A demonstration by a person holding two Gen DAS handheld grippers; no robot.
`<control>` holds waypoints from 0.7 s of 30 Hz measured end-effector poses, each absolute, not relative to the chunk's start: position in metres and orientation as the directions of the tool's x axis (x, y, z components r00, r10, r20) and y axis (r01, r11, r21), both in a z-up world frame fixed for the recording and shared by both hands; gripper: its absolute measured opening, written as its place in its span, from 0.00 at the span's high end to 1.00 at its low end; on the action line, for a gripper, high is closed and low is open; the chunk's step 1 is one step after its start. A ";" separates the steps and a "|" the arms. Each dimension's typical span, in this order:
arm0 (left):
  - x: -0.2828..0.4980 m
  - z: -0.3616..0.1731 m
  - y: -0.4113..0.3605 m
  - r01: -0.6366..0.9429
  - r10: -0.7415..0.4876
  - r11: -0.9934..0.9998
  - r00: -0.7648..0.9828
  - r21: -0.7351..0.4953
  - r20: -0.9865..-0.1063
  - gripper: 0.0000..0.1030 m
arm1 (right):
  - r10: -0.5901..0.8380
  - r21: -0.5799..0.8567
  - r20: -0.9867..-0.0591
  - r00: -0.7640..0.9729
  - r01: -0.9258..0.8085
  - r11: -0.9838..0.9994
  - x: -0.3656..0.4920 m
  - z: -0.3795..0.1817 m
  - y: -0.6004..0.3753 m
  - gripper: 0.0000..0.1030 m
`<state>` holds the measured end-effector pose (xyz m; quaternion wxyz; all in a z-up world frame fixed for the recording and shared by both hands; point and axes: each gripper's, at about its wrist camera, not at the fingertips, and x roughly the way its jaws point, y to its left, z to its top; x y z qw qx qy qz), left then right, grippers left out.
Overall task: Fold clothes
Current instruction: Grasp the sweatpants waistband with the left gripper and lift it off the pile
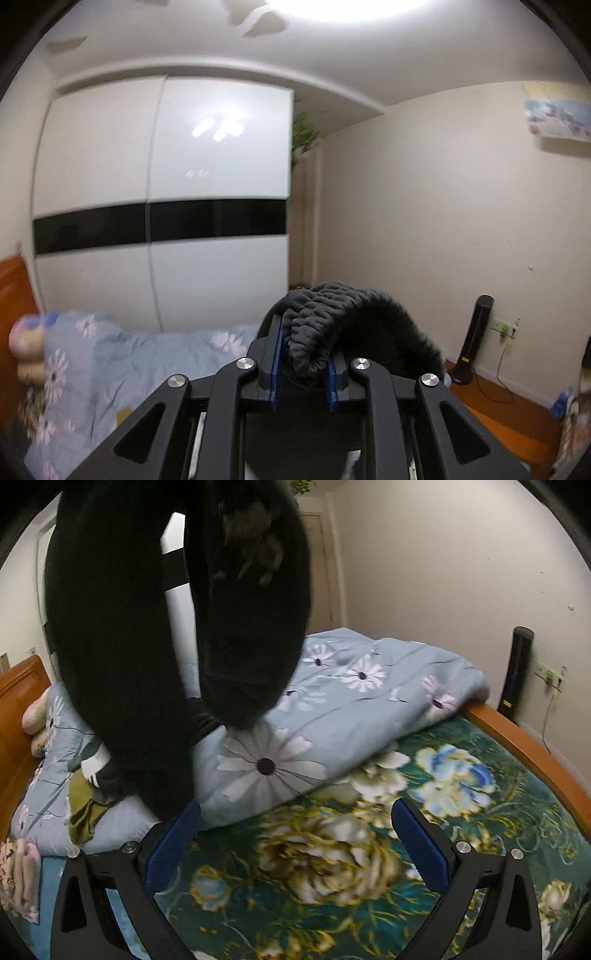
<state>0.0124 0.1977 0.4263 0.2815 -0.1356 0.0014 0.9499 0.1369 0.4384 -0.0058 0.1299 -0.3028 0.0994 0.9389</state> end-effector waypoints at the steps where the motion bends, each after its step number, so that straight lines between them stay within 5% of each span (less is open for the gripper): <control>1: 0.003 0.415 0.183 -0.513 0.517 -0.853 -0.802 -0.101 -0.298 0.80 | 0.187 0.109 -0.598 -0.780 -0.310 -0.945 0.143 -0.008 0.441 0.00; 6: -0.032 0.333 0.116 -0.378 0.417 -0.908 -0.783 -0.180 -0.461 0.80 | 0.172 0.107 -0.643 -0.746 -0.310 -0.945 0.157 -0.029 0.442 0.00; 16: -0.019 0.011 -0.085 0.180 0.126 -0.949 -0.537 -0.258 -0.834 0.80 | 0.083 0.140 -0.756 -0.650 -0.285 -0.948 0.167 -0.086 0.424 0.00; 21: 0.059 -0.071 -0.155 0.367 0.156 -0.863 -0.460 -0.347 -0.874 0.80 | -0.040 0.258 -0.798 -0.601 -0.281 -0.924 0.161 -0.117 0.422 0.00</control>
